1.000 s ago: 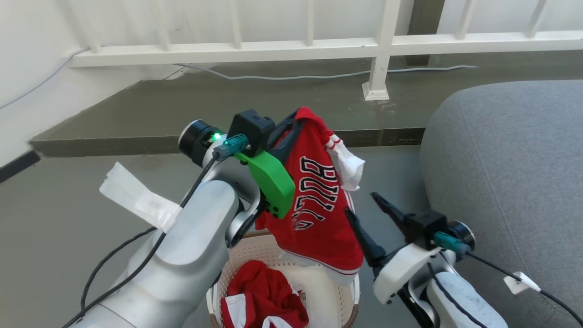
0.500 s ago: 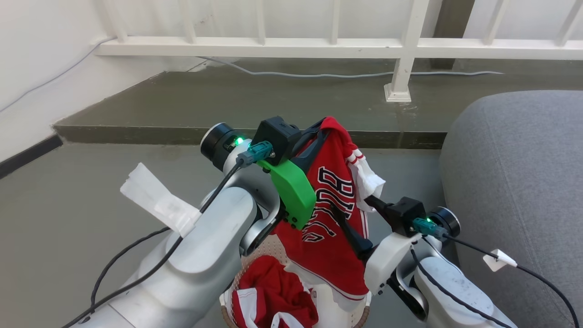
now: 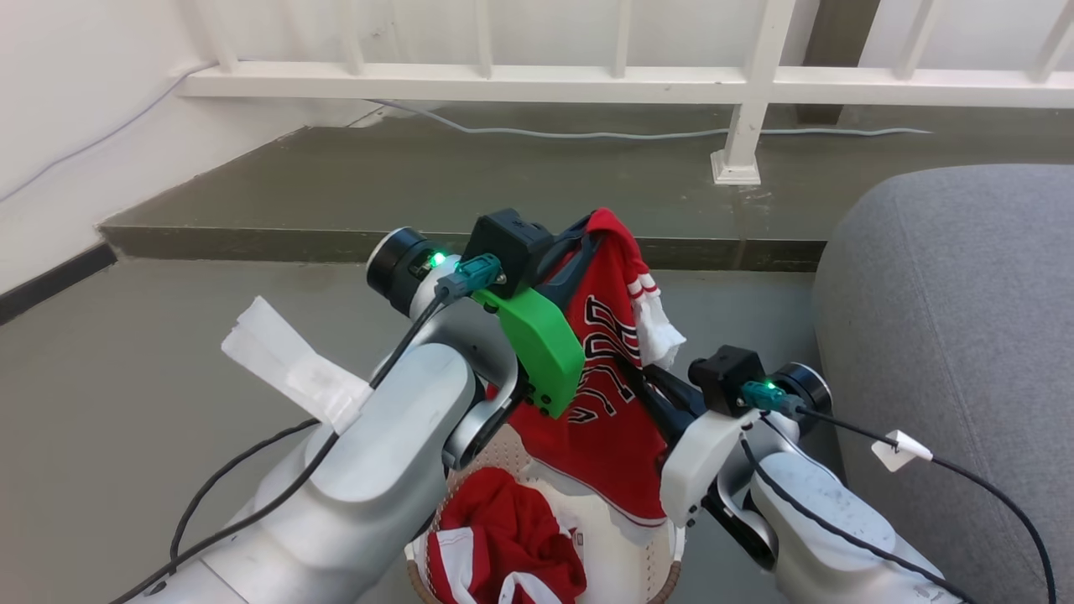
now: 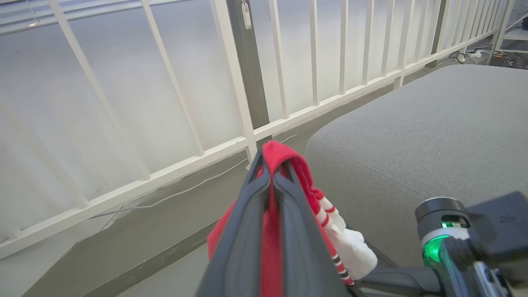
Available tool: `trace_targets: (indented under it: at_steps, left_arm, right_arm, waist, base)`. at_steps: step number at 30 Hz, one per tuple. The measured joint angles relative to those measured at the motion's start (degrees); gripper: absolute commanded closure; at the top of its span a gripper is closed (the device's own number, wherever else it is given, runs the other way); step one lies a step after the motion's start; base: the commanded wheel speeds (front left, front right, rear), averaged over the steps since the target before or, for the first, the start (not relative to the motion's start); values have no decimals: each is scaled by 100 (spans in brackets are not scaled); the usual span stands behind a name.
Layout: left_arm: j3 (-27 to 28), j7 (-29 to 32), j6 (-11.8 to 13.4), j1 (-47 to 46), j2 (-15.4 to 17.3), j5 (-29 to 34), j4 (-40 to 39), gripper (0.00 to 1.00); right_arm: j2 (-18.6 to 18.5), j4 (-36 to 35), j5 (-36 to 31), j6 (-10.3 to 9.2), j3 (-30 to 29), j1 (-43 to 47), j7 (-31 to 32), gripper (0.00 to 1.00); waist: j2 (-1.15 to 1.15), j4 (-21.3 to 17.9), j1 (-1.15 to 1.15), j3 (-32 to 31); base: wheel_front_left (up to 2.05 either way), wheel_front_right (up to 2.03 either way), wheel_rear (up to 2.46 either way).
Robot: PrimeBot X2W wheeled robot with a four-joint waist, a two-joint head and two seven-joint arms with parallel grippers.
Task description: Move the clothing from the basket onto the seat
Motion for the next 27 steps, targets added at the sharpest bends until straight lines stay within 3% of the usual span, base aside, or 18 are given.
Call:
trace_targets:
  at_steps: [6, 15, 17, 18, 19, 27]
  left_arm:
    - [130, 0, 127, 3, 0, -15, 103, 100]
    - [266, -87, 263, 231, 169, -112, 311, 100]
    - [309, -114, 274, 314, 213, -121, 325, 52]
    - [323, -149, 275, 345, 234, -132, 339, 16]
    - [342, -156, 276, 375, 249, -154, 347, 0]
    - [377, -396, 289, 564, 282, -171, 386, 0]
  right_arm:
    - [-2, 10, 118, 0, 22, -144, 0, 100]
    - [-37, -115, 163, 0, -405, -302, 0, 100]
    - [-92, -163, 163, -1, -497, -304, 0, 100]
    - [-130, -188, 163, -2, -536, -305, 0, 100]
    - [-171, -218, 163, -2, -588, -305, 0, 100]
    - [-399, -514, 164, -94, -967, -347, 0, 100]
  waist:
    - [0, -126, 0, 43]
    - [0, -331, 0, 103]
    - [0, -373, 0, 113]
    - [0, -393, 0, 118]
    - [0, -411, 0, 122]
    - [0, -495, 0, 142]
  base:
    - [0, 0, 0]
    - [0, 0, 0]
    - [0, 0, 0]
    - [0, 0, 0]
    - [0, 0, 0]
    - [0, 0, 0]
